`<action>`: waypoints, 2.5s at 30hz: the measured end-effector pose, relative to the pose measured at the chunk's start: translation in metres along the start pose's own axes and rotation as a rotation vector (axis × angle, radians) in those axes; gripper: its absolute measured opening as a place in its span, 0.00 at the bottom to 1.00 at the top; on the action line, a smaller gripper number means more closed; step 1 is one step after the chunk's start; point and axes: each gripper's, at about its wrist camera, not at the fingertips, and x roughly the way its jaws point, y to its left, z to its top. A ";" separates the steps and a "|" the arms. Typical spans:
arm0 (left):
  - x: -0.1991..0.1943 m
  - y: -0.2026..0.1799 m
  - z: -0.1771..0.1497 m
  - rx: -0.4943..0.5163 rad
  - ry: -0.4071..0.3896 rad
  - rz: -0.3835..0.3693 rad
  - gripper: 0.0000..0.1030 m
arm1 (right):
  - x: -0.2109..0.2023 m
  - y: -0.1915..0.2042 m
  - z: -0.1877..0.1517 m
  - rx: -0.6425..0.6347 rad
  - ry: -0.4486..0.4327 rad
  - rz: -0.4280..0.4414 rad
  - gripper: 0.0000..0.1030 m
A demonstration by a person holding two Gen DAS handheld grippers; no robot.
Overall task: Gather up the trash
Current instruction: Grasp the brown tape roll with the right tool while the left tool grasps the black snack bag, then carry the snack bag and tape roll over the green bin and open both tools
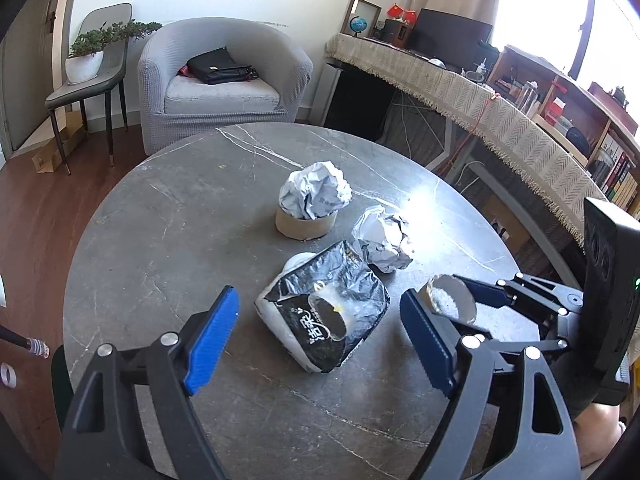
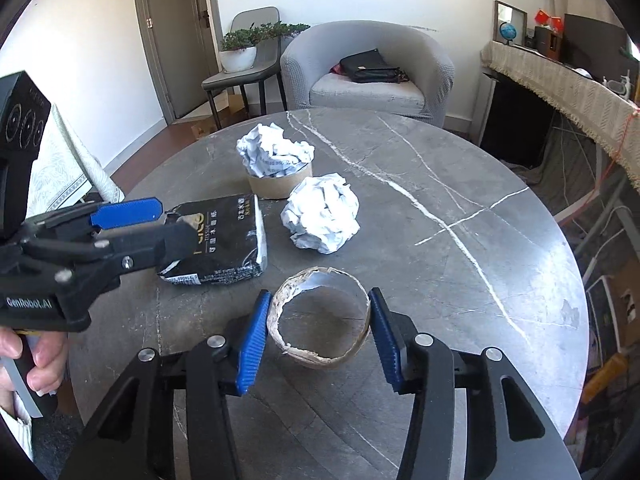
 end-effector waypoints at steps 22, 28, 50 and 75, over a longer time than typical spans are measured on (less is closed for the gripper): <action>0.037 -0.023 -0.003 0.051 0.095 0.150 0.82 | -0.023 -0.042 0.001 0.116 -0.071 -0.019 0.48; 0.032 -0.016 -0.004 0.035 0.075 0.139 0.66 | -0.032 -0.045 0.009 0.140 -0.117 0.004 0.48; -0.014 0.024 -0.004 -0.003 -0.005 0.081 0.17 | -0.014 0.006 0.032 0.107 -0.126 0.068 0.48; -0.105 0.143 -0.014 -0.185 -0.138 0.158 0.16 | 0.029 0.129 0.066 -0.030 -0.093 0.168 0.48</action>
